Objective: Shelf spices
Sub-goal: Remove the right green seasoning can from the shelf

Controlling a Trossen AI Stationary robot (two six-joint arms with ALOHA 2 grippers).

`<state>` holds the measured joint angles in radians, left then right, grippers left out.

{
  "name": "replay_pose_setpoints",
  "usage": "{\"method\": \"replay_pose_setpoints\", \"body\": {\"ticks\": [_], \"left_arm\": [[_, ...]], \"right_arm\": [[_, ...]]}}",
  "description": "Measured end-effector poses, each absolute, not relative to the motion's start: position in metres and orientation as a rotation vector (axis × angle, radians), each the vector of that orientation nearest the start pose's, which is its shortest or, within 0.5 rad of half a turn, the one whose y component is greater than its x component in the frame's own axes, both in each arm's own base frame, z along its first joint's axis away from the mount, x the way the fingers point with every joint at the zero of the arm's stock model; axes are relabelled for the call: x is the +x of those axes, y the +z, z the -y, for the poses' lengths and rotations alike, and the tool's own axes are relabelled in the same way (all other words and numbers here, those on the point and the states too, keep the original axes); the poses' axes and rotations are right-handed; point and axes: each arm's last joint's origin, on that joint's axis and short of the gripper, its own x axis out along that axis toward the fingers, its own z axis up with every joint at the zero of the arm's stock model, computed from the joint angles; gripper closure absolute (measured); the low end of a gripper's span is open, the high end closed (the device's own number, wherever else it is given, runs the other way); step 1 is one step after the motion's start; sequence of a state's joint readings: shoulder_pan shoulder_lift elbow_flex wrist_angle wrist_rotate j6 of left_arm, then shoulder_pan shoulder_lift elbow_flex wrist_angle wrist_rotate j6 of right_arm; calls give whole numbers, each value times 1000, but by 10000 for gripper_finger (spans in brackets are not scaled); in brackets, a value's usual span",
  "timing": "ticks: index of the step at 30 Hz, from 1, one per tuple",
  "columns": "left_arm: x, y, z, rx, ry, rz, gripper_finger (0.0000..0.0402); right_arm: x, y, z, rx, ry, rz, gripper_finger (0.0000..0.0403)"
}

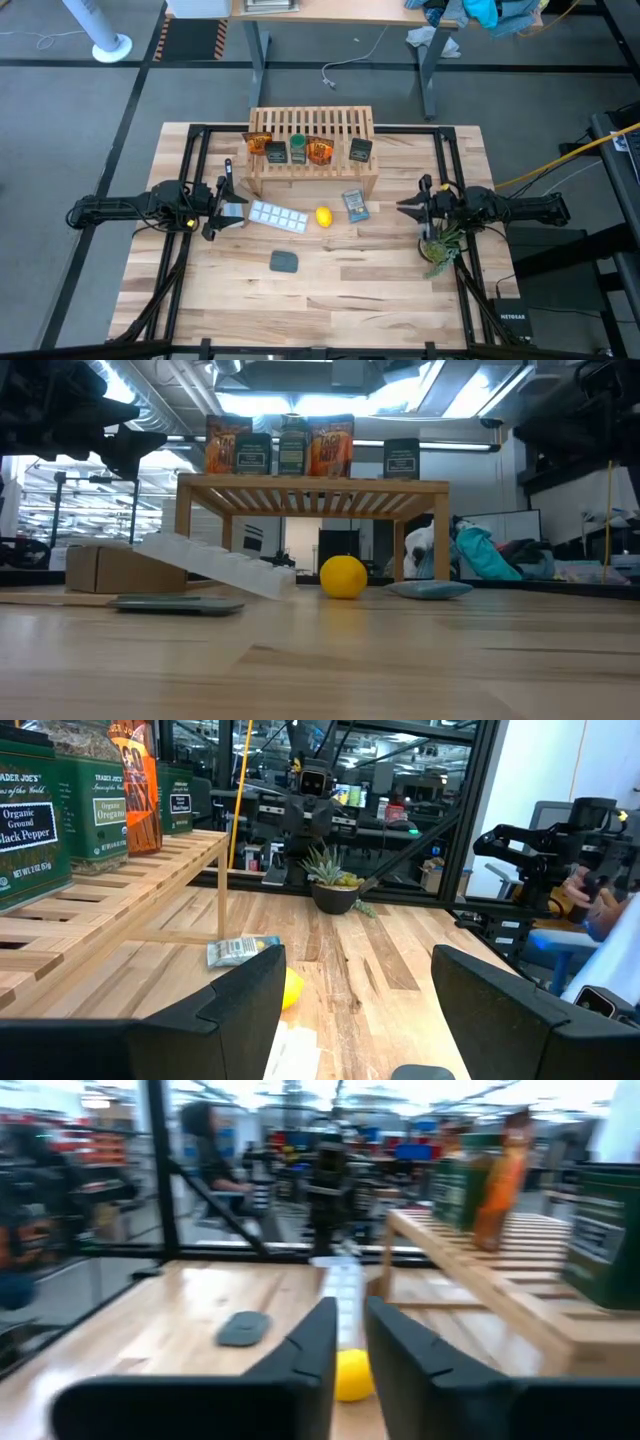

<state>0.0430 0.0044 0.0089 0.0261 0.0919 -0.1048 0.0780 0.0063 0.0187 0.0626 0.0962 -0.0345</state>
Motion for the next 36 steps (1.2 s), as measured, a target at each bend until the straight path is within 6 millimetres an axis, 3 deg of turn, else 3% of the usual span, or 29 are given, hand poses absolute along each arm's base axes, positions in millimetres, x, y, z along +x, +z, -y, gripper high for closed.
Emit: {"method": "replay_pose_setpoints", "body": {"ticks": [8, 13, 26, 36], "left_arm": [[97, 169, -2, -103, -50, 28, 157], [97, 169, -2, -103, -51, 28, 157], [97, 169, -2, -103, -50, 28, 157], [97, 169, -2, -103, -51, 28, 157]], "right_arm": [[95, 181, 2, 99, -263, 138, 204], [94, 185, 4, 89, -318, 174, 166], [101, 205, 4, 48, -344, 344, 157], [130, 232, 3, -98, -421, 195, 157]]}}
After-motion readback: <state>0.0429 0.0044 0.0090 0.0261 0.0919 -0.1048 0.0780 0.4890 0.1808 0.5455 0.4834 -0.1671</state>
